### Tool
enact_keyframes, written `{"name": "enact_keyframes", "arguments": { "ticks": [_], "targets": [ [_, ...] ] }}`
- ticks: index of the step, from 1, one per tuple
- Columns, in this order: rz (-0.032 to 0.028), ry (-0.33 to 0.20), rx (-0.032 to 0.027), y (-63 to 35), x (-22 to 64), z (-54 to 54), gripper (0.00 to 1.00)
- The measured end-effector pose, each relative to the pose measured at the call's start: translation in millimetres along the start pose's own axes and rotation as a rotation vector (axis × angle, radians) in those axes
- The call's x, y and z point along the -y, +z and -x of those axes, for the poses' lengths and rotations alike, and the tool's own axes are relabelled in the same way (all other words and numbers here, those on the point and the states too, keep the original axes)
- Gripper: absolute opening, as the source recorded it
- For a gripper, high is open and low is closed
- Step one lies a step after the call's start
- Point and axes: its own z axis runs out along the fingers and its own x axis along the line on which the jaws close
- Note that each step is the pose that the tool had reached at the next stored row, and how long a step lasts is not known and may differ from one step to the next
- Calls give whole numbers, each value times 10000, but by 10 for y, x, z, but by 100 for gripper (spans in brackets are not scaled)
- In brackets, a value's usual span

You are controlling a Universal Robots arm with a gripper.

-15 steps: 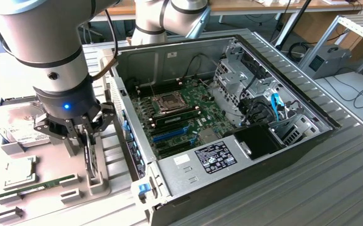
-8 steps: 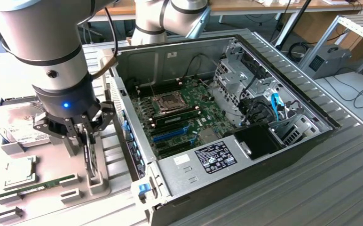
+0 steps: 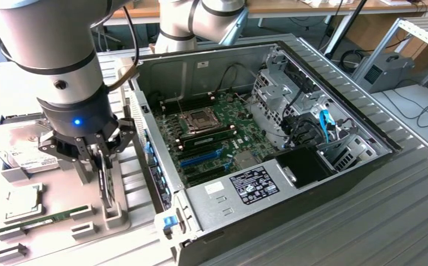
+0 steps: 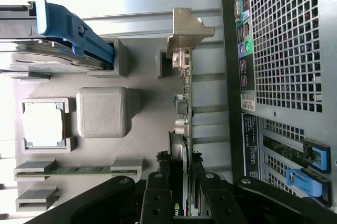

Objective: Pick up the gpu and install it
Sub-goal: 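Pick up the gpu and move the gpu toward the slot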

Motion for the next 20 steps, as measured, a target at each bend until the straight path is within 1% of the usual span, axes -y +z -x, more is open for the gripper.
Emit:
{"name": "enact_keyframes", "arguments": {
  "ticks": [20],
  "targets": [
    [0, 0, 0, -65, -1, 2, 26]
  ]
}}
